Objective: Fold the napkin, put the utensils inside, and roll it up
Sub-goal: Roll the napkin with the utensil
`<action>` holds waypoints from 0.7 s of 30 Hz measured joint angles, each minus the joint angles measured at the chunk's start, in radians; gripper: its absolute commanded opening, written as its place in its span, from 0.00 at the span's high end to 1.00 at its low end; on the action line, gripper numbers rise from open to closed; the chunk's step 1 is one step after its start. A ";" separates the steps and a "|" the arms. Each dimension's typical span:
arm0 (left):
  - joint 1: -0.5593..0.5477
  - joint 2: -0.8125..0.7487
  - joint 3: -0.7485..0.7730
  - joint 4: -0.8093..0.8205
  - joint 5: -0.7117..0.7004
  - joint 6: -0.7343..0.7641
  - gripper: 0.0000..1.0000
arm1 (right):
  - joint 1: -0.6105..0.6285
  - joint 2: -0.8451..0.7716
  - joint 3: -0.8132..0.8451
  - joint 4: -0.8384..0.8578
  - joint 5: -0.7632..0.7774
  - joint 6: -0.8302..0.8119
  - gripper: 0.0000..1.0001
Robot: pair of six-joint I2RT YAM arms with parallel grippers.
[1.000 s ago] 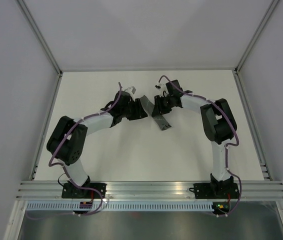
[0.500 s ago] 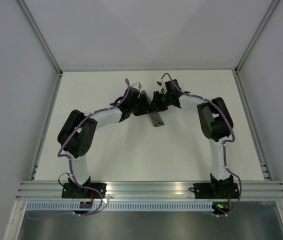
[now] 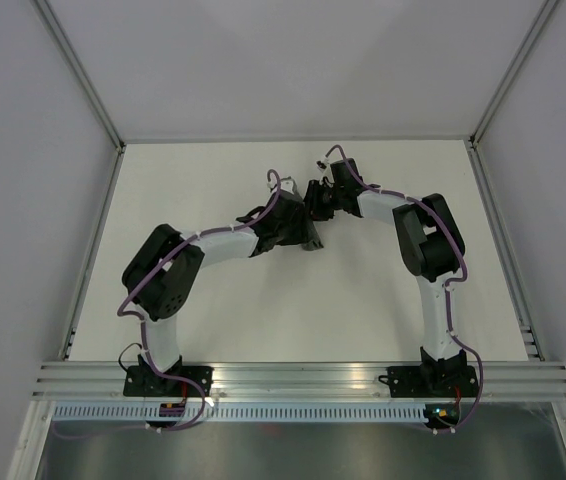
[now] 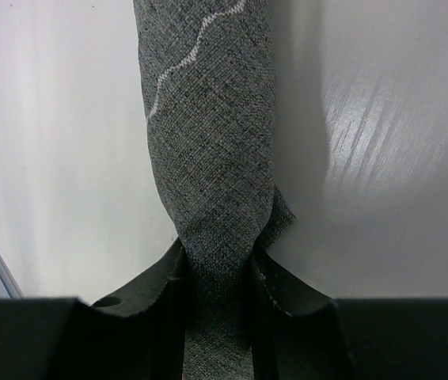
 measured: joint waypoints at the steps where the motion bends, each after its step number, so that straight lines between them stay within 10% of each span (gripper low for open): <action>1: -0.005 0.000 -0.009 0.009 -0.010 0.000 0.39 | 0.000 0.000 -0.001 0.002 0.000 0.003 0.85; 10: -0.015 0.006 -0.027 0.039 -0.067 -0.022 0.41 | 0.000 0.000 -0.009 0.022 0.003 0.018 0.85; 21: -0.024 0.039 -0.005 0.049 -0.073 -0.050 0.91 | 0.000 0.000 -0.012 0.032 0.009 0.024 0.73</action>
